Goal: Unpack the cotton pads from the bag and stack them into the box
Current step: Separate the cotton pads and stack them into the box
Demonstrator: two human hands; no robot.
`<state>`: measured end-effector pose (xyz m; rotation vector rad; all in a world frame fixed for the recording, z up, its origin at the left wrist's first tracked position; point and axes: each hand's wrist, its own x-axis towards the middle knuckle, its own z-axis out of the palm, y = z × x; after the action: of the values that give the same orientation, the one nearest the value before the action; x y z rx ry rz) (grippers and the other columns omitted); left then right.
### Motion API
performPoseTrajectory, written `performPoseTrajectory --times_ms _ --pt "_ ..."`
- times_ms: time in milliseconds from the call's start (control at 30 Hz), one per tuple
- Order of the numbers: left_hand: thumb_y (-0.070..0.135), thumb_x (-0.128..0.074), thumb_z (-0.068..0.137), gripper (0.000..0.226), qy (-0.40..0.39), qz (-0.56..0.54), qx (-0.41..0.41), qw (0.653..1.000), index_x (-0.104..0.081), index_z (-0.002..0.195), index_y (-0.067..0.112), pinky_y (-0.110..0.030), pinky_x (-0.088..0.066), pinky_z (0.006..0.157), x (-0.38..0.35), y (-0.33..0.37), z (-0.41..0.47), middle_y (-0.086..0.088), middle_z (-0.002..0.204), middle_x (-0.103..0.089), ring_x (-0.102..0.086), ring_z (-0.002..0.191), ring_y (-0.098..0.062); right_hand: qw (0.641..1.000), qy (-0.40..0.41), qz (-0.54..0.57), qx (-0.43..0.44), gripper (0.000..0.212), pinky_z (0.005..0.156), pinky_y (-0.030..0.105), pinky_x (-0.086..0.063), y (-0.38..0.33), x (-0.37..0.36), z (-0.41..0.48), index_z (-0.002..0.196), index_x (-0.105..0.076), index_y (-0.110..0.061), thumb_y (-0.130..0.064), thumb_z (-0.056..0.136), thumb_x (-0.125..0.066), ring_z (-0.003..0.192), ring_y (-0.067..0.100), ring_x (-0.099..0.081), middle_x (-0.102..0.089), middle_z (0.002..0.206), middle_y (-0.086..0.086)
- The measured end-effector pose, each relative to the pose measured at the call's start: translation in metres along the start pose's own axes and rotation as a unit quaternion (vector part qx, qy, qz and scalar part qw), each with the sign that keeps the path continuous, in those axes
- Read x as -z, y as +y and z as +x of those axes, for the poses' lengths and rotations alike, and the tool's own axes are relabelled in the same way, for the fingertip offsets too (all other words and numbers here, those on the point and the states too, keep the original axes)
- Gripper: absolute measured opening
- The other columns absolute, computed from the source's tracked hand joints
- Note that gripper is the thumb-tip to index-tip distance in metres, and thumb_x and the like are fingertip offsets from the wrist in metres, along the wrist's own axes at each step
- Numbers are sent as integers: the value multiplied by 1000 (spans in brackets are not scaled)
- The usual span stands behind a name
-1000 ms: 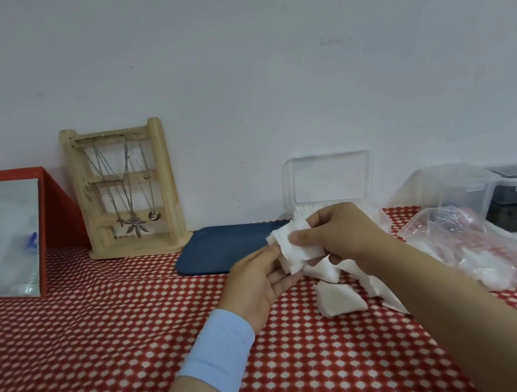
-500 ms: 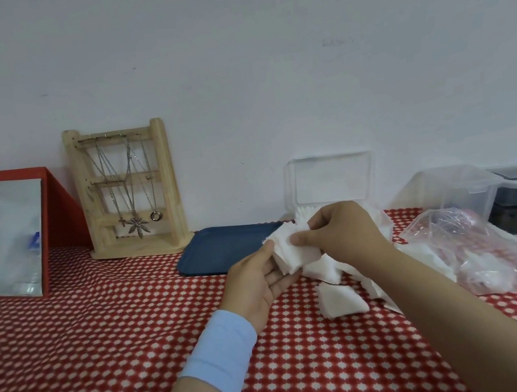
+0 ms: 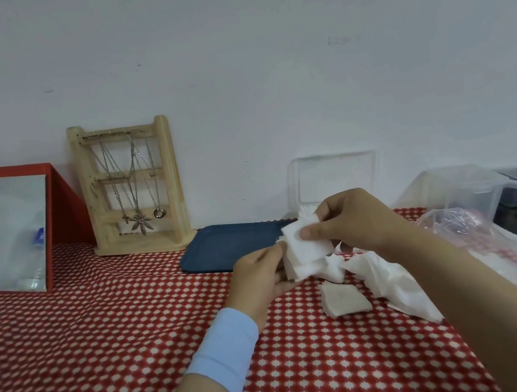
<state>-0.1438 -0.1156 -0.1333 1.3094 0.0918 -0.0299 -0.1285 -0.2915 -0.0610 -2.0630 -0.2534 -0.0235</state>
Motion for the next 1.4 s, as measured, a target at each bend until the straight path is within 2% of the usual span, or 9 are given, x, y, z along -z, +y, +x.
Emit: performPoseTrajectory --times_ms 233,333,533,767,867,967,1100,1300,1400 --pt "34 -60 99 36 -70 -39 18 997 -69 120 7 -46 -57 97 -1 3 1 -14 112 -77 -74 106 -28 993 53 -103 1 40 59 22 -45 11 -18 8 96 -66 -23 -34 68 -92 76 7 -62 -66 89 -8" --pt "12 -70 93 30 -113 33 -27 993 -69 123 9 -47 -53 104 1 1 0 -9 116 -76 -72 111 -25 999 3 -45 -15 55 63 23 -48 11 -13 7 120 -59 -31 -34 74 -88 87 12 -66 -66 105 -7" --pt "1 -73 89 39 -114 102 -53 987 -65 125 15 -40 -60 93 2 5 0 -6 113 -77 -75 104 -22 995 -101 0 -21 15 75 30 -55 11 6 3 101 -80 -21 -24 87 -77 80 15 -68 -79 95 2" --pt "16 -82 84 46 -81 220 -81 969 -63 124 24 -32 -61 88 -4 22 4 0 104 -79 -77 92 -13 991 -116 -50 -35 14 69 26 -60 11 16 4 75 -76 -18 -28 84 -80 74 14 -71 -74 73 -4" --pt "20 -80 87 43 -65 270 -107 955 -60 125 24 -29 -61 85 -15 37 20 3 106 -74 -73 94 -12 995 -75 -30 -56 9 65 28 -61 13 34 10 87 -73 -11 -20 89 -76 75 18 -75 -77 81 2" --pt "28 -73 93 35 -28 343 -157 926 -60 126 26 -27 -55 90 -25 50 48 12 104 -68 -65 98 -7 997 1 -26 -73 27 67 34 -62 18 59 27 111 -65 6 -13 92 -71 77 23 -77 -76 102 19" --pt "30 -60 100 17 -68 471 -194 858 -72 112 23 -9 -41 75 -48 53 81 15 104 -67 -59 95 -3 995 42 -41 -86 19 66 35 -63 28 84 50 106 -67 5 -6 91 -70 75 26 -77 -77 94 18" --pt "39 -60 95 42 -119 619 -144 763 -69 60 18 -33 -52 69 -77 39 115 -2 73 -62 -56 69 -18 987 10 -109 -120 14 69 38 -63 41 81 75 97 -72 -2 -13 89 -73 75 24 -77 -77 91 13" --pt "34 -60 91 22 -122 661 -148 726 -81 98 30 -40 -55 95 -78 40 121 0 109 -67 -60 107 -21 977 -6 -174 -120 21 72 39 -63 44 76 87 98 -71 1 -18 89 -72 75 21 -77 -77 93 15"
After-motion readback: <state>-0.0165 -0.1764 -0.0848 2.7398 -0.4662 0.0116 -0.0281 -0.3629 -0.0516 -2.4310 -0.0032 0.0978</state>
